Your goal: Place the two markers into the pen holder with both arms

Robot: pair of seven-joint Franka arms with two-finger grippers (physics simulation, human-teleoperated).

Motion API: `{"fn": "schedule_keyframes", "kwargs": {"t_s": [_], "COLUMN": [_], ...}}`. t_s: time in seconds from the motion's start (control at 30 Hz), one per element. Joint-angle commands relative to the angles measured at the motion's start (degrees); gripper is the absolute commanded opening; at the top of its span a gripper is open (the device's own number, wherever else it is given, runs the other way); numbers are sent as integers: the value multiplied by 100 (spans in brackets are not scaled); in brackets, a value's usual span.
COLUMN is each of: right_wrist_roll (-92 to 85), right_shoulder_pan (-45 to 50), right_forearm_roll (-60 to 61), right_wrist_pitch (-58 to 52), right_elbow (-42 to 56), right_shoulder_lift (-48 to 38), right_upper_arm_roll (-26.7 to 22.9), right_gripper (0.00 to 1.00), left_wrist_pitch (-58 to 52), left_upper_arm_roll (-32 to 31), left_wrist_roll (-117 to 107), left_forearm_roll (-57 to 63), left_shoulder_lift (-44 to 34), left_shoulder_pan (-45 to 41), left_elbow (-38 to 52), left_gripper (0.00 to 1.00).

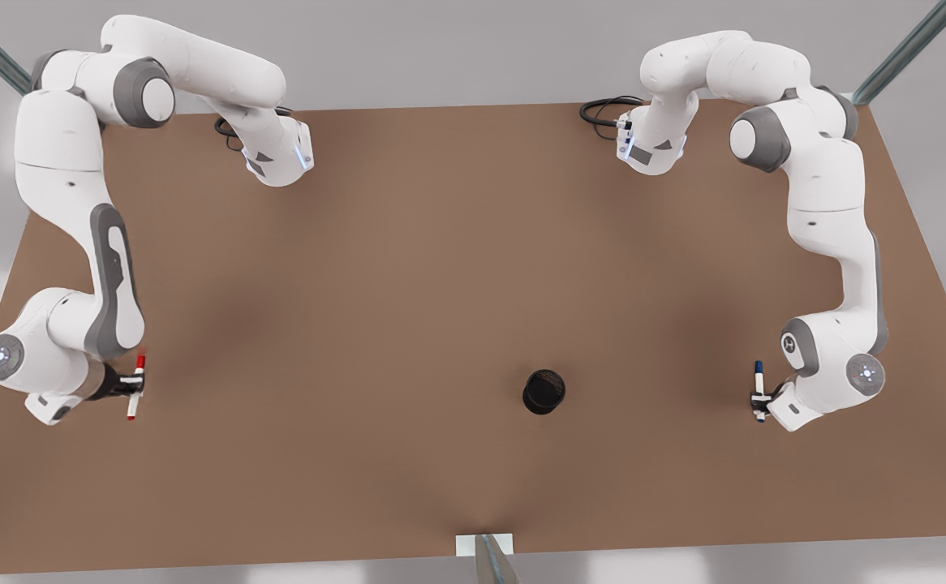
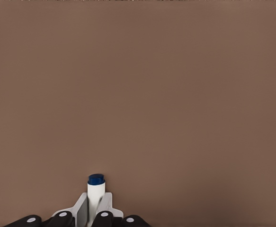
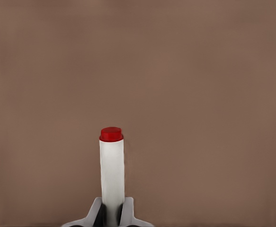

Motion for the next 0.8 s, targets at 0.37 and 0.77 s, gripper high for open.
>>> {"fn": "schedule_keyframes", "kwargs": {"t_s": [0.37, 0.77], "right_wrist_roll": [2183, 2464], "right_shoulder_pan": [-56, 23], "right_forearm_roll": [-44, 97], "right_wrist_pitch": [-2401, -2454], "right_elbow": [677, 431], "right_shoulder_lift": [-1407, -1785], "right_upper_arm_roll": [1321, 1558], "right_gripper": [21, 21], "left_wrist_pitch": [-1986, -1548], "left_upper_arm_roll": [-438, -2494], "left_wrist_roll": [1014, 4010], "left_forearm_roll": [-666, -2494], "left_shoulder_lift": [-1394, -1737], "left_shoulder_pan": [229, 79], "left_elbow": [12, 74], "left_gripper": [21, 21]}}
